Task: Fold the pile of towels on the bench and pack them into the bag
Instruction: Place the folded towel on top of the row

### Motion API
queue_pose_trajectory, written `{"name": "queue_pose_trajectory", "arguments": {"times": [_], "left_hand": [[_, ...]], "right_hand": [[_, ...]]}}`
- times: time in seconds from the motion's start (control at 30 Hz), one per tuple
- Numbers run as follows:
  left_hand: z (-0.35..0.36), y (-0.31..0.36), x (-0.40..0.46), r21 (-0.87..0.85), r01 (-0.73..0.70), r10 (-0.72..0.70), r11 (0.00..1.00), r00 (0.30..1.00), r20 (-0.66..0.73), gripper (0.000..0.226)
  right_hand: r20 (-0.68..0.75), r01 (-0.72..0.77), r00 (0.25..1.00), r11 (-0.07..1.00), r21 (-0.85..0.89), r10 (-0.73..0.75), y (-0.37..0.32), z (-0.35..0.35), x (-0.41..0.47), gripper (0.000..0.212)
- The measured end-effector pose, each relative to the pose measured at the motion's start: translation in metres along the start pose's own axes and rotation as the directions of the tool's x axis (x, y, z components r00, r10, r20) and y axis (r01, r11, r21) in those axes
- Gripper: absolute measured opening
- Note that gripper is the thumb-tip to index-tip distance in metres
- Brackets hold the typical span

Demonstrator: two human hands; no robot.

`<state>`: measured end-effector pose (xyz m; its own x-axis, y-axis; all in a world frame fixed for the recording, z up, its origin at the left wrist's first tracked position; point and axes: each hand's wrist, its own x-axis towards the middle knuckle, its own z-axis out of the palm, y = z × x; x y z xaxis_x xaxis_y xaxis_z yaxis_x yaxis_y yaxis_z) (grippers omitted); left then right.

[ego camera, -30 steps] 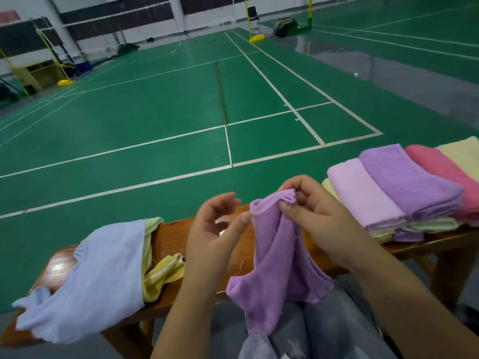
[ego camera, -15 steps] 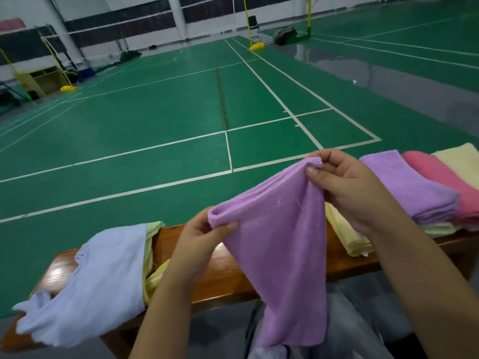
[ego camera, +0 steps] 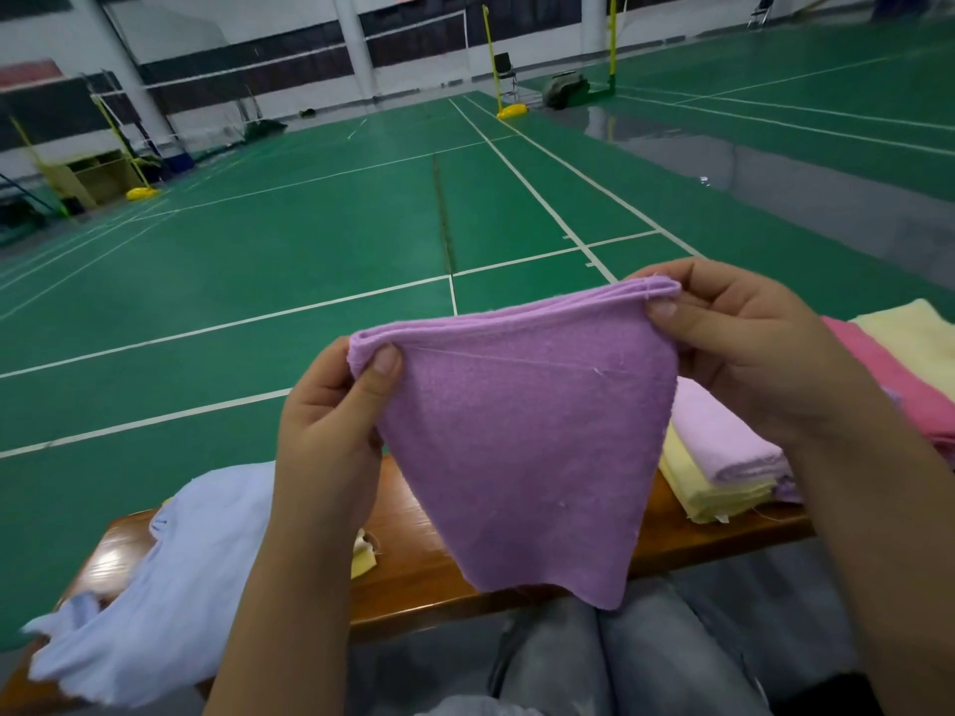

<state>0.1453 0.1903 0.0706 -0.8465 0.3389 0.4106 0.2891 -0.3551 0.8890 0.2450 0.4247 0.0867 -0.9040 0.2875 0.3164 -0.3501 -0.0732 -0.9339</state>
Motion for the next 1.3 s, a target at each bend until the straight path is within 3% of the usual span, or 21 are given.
{"name": "queue_pose_trajectory", "arguments": {"times": [0.23, 0.33, 0.47, 0.57, 0.73, 0.83, 0.93, 1.1, 1.3], "left_hand": [[-0.002, -0.023, 0.037, 0.058, 0.233, -0.233, 0.971, 0.972, -0.001, 0.014], [-0.001, -0.026, 0.059, 0.088, 0.168, -0.167, 0.982, 0.986, -0.011, 0.008], [-0.002, -0.012, 0.07, 0.021, 0.018, -0.019, 1.0, 1.0, 0.013, 0.018], [-0.015, -0.027, 0.045, 0.012, 0.038, -0.039, 0.999, 0.995, 0.087, 0.012], [-0.038, -0.104, -0.051, 0.175, 0.3, -0.316, 0.938, 0.946, 0.07, 0.021], [-0.045, -0.136, -0.105, 0.212, 0.5, -0.52, 0.84, 0.853, 0.051, 0.02], [-0.048, -0.136, -0.131, 0.267, 0.595, -0.627, 0.758, 0.778, 0.047, 0.02], [-0.045, -0.121, -0.126, 0.31, 0.607, -0.66, 0.731, 0.746, 0.095, 0.022], [-0.037, -0.147, -0.078, 0.444, 0.59, -0.637, 0.674, 0.769, -0.054, 0.016]], "right_hand": [[-0.099, -0.178, 0.981, 0.977, -0.118, 0.167, 0.027, -0.004, 0.038, 0.013], [-0.162, -0.073, 0.985, 0.988, -0.137, 0.051, 0.026, 0.0, 0.055, 0.01], [-0.147, 0.145, 0.975, 0.981, -0.131, -0.164, 0.006, 0.007, 0.053, 0.012], [-0.122, 0.187, 0.97, 0.965, -0.184, -0.211, 0.015, 0.004, 0.026, 0.011], [-0.12, -0.117, 0.988, 0.972, -0.204, 0.094, 0.111, -0.018, -0.052, 0.02], [-0.144, -0.353, 0.933, 0.919, -0.175, 0.331, 0.161, -0.028, -0.105, 0.021], [-0.128, -0.514, 0.857, 0.845, -0.15, 0.499, 0.18, -0.037, -0.139, 0.015], [-0.124, -0.572, 0.82, 0.804, -0.162, 0.559, 0.171, -0.041, -0.137, 0.013], [-0.228, -0.553, 0.829, 0.811, -0.193, 0.511, 0.182, -0.037, -0.086, 0.015]]}}
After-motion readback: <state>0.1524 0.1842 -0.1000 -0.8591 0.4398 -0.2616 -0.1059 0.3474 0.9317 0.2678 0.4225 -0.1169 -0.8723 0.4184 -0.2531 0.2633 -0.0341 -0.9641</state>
